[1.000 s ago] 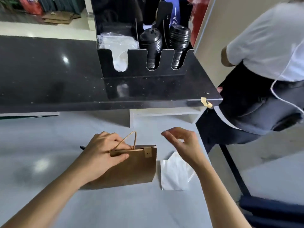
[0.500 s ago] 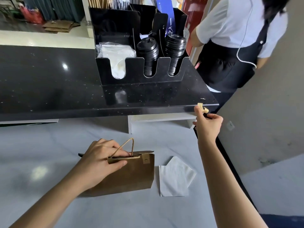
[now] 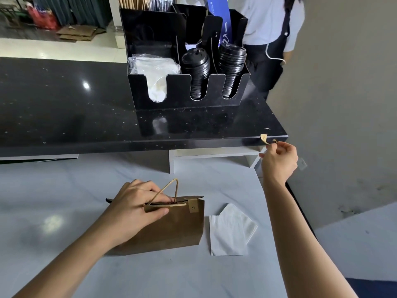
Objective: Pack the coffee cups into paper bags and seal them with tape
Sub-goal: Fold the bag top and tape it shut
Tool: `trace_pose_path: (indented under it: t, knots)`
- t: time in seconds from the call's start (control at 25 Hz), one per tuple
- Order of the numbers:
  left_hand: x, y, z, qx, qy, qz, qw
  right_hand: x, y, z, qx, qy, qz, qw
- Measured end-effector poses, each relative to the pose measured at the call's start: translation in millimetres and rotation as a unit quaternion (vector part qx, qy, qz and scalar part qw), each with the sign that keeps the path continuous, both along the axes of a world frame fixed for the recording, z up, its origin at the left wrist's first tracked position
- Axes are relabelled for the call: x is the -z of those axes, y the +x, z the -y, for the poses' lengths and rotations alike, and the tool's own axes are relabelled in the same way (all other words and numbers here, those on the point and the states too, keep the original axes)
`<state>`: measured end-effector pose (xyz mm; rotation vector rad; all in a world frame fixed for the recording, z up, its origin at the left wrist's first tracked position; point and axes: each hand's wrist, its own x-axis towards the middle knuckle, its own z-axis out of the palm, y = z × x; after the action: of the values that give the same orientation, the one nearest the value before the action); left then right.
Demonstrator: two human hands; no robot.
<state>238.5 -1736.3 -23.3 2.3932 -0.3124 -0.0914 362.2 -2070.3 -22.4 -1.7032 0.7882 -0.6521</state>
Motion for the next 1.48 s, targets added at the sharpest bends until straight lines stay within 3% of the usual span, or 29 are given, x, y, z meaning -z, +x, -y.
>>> trace_pose_path:
  t: [0.2, 0.56, 0.84, 1.04, 1.28, 1.48]
  knots:
    - [0, 0, 0, 0.003, -0.002, 0.003, 1.000, 8, 12, 1, -0.025, -0.031, -0.042, 0.998]
    - [2, 1, 0, 0.009, 0.000, 0.015, 1.000, 2, 11, 3, 0.011, 0.050, -0.003, 0.999]
    - [4, 2, -2, 0.010, -0.003, 0.018, 1.000, -1, 18, 6, 0.024, 0.069, -0.052, 0.996]
    - [3, 2, -2, 0.012, -0.001, 0.017, 1.000, -3, 17, -1, 0.021, 0.088, -0.025, 0.996]
    - [5, 2, -1, 0.013, 0.011, 0.023, 1.000, -14, 10, -2, 0.044, -0.001, 0.066, 0.997]
    - [4, 2, -2, 0.019, 0.021, 0.026, 0.999, -16, -2, -12, -0.037, -0.073, 0.080, 0.993]
